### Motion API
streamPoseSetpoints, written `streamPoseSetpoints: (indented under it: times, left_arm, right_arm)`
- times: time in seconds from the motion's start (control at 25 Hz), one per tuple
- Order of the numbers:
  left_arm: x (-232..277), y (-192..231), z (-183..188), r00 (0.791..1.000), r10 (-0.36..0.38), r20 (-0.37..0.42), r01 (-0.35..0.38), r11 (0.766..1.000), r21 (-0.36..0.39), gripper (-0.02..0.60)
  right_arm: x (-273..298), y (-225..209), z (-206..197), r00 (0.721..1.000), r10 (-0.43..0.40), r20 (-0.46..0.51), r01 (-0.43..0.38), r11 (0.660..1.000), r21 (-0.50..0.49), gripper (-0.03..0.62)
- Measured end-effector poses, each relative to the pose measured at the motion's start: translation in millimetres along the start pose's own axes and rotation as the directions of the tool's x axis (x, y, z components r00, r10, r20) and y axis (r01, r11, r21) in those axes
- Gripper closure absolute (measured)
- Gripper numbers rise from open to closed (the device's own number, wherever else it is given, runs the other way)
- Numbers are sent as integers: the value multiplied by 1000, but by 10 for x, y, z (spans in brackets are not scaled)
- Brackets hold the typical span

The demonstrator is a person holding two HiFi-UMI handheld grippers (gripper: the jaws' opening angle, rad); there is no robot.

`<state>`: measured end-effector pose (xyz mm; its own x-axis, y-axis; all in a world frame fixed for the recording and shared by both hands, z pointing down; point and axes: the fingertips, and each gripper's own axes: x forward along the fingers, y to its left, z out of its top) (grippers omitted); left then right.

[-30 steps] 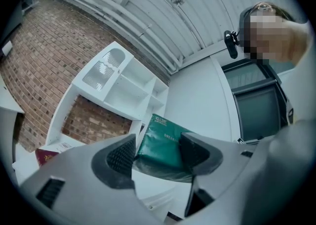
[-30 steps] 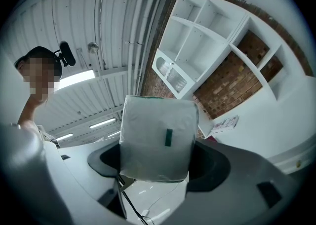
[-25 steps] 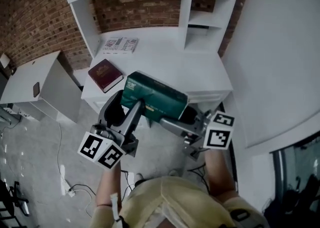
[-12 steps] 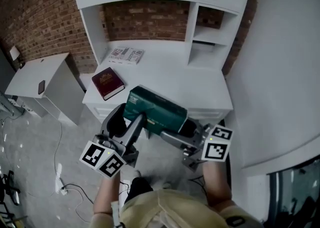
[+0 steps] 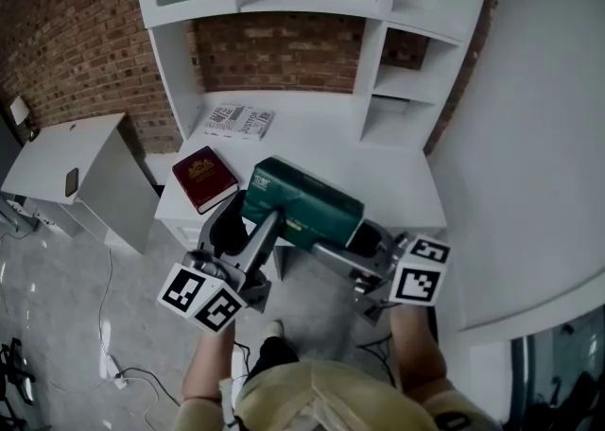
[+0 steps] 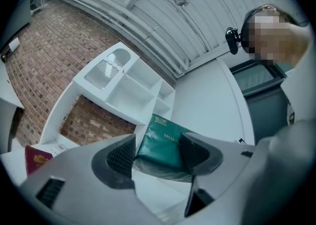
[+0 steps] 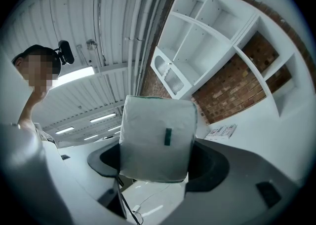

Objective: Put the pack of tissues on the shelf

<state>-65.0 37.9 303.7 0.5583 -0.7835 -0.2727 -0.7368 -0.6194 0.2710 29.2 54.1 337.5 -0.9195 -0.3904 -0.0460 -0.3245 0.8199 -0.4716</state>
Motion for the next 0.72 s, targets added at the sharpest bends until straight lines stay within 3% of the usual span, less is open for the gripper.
streamPoseSetpoints:
  times: [0.72]
  left_arm:
    - [618,1392,586,993,-103,59,102,995,12,304]
  right_arm:
    - [1342,-557,643,993,-77,92,82,995,-57,250]
